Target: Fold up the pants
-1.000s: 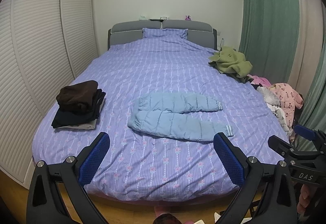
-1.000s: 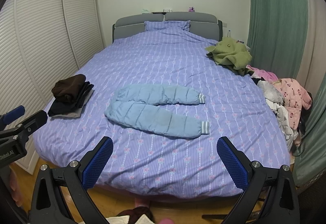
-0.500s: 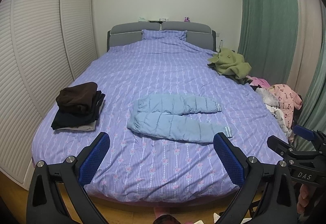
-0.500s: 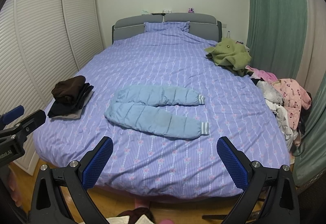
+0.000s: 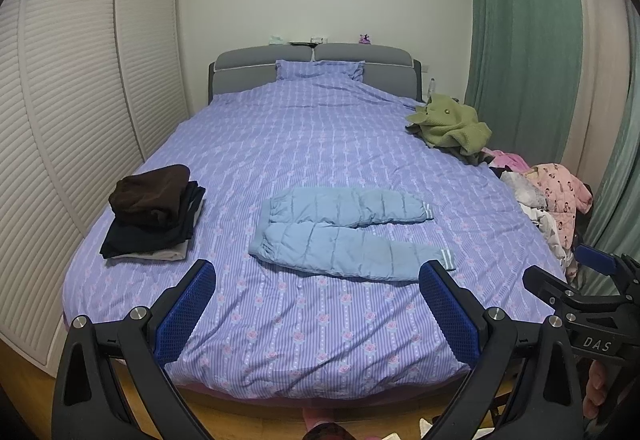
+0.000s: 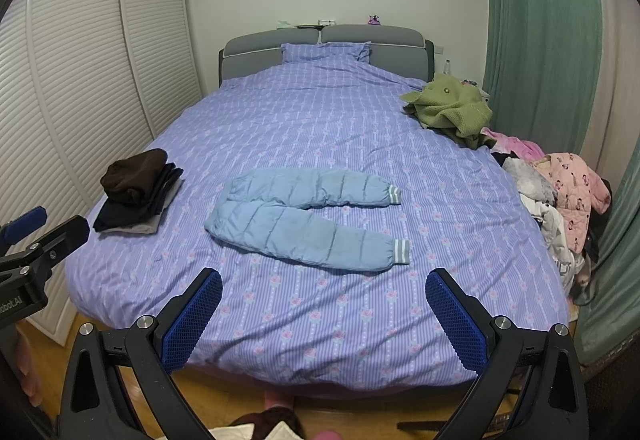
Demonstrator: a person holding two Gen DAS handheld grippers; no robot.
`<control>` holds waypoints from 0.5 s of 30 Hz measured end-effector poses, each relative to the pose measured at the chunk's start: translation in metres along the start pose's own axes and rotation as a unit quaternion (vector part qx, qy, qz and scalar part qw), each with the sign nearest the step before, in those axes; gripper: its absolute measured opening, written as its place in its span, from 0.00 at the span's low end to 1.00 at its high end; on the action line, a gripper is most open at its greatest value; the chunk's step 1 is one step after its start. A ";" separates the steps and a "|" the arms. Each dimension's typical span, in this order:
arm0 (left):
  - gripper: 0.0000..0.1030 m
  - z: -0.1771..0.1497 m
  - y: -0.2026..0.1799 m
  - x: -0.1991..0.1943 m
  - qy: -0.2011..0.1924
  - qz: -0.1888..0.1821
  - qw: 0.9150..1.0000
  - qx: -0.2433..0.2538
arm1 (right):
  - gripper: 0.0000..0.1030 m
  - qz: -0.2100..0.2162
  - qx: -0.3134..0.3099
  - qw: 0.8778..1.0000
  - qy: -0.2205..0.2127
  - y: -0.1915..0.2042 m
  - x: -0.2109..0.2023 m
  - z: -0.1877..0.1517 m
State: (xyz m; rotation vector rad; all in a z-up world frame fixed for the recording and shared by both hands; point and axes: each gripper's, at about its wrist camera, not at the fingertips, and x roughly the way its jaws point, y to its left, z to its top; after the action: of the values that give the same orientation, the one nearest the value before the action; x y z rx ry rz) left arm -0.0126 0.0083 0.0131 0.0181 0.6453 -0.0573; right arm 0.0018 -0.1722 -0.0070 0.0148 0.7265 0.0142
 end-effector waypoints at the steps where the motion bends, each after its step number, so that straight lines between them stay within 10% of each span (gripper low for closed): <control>1: 1.00 0.000 0.000 0.000 0.000 0.000 1.000 0.001 | 1.00 0.000 0.000 1.000 0.000 0.000 0.000 0.000; 15: 1.00 0.002 -0.001 0.003 0.003 -0.001 1.000 0.007 | 1.00 0.000 0.004 1.000 0.008 -0.001 0.010 -0.001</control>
State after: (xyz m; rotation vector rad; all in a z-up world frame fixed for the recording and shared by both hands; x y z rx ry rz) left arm -0.0089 0.0074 0.0130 0.0304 0.6510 -0.0634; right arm 0.0085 -0.1730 -0.0143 0.0227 0.7426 0.0103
